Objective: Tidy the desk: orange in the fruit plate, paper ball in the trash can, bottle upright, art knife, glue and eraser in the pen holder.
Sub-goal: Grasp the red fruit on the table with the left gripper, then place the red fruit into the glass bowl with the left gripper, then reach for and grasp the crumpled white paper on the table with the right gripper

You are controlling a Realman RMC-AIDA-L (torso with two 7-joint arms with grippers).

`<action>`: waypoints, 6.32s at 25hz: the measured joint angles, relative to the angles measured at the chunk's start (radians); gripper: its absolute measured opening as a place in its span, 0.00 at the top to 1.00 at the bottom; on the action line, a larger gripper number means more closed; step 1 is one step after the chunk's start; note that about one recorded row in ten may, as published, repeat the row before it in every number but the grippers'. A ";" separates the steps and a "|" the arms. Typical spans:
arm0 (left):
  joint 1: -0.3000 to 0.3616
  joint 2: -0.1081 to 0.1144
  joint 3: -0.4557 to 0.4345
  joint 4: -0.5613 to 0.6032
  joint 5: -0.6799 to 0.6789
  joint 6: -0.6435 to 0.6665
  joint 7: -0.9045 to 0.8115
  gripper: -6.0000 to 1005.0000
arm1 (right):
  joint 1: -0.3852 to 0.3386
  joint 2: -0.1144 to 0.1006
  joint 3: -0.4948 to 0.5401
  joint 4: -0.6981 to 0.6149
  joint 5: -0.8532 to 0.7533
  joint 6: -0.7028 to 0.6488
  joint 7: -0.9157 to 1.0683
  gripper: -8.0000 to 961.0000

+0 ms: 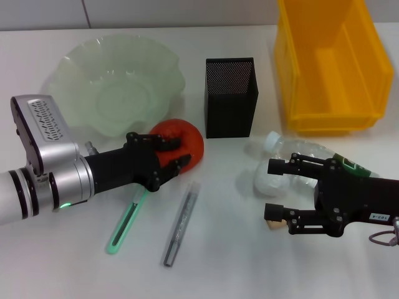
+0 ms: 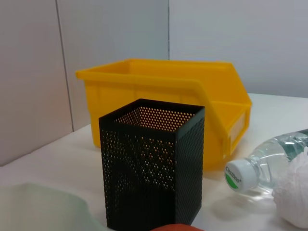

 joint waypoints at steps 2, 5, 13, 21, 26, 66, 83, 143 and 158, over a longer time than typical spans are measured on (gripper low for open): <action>0.000 0.000 0.002 0.000 -0.002 -0.001 0.000 0.57 | 0.000 0.000 0.000 0.000 0.000 0.000 0.000 0.13; -0.001 0.000 0.004 0.000 -0.002 -0.004 0.001 0.62 | 0.000 0.000 0.000 0.001 0.000 0.000 0.000 0.13; 0.000 0.000 0.005 0.000 -0.002 -0.004 0.009 0.83 | 0.000 0.000 0.000 0.002 0.000 -0.001 0.000 0.13; 0.000 0.000 0.007 0.005 -0.002 0.001 0.005 0.94 | 0.000 0.000 0.001 0.002 0.000 0.000 0.000 0.13; 0.000 0.000 0.005 0.005 -0.008 0.009 -0.001 0.94 | 0.000 0.000 0.002 0.003 0.000 0.001 0.000 0.13; 0.088 0.009 -0.101 0.262 -0.207 0.209 -0.053 0.95 | 0.001 0.003 0.009 0.003 0.000 0.001 0.000 0.13; 0.070 0.001 -0.110 0.188 -0.279 -0.079 -0.055 0.94 | 0.026 0.003 0.009 0.037 0.002 0.001 0.000 0.13; 0.139 0.017 -0.095 0.326 0.109 0.632 -0.373 0.22 | 0.007 -0.003 0.030 -0.025 -0.001 -0.023 0.060 0.13; 0.144 0.012 -0.096 0.300 0.168 0.588 -0.365 0.23 | 0.010 -0.047 0.157 -0.671 -0.149 -0.092 0.894 0.13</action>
